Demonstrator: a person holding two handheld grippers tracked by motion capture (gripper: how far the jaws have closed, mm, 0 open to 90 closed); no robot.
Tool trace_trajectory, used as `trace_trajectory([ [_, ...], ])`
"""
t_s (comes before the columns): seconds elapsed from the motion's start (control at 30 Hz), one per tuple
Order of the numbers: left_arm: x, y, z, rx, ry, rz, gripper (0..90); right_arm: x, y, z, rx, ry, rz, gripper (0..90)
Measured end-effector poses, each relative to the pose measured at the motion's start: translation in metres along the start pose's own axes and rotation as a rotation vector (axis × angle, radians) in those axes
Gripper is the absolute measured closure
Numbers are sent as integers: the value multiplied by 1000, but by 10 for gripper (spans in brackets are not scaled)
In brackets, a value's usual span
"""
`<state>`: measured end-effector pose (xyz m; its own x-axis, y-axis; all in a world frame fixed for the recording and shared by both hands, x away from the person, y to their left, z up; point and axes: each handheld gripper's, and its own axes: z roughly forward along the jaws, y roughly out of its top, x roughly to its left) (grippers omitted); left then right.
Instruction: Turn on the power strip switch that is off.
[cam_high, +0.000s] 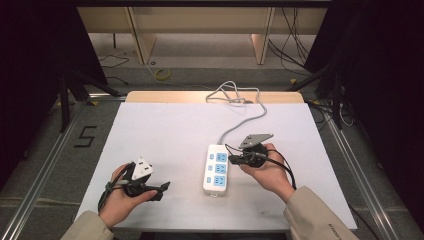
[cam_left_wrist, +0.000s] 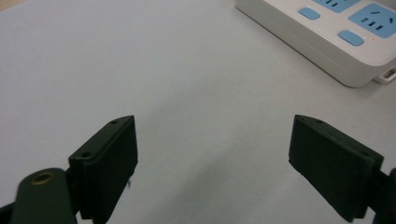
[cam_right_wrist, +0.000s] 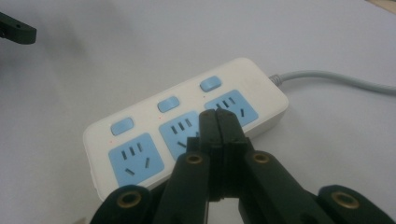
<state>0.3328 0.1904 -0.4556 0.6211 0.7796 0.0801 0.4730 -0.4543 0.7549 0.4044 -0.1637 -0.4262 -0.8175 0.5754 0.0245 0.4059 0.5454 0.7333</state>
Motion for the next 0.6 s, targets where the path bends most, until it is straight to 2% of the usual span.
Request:
trace_trajectory([
  [0.6, 0, 0, 0, -3, -5, -2, 152, -1, 7, 9, 5, 0, 0, 900],
])
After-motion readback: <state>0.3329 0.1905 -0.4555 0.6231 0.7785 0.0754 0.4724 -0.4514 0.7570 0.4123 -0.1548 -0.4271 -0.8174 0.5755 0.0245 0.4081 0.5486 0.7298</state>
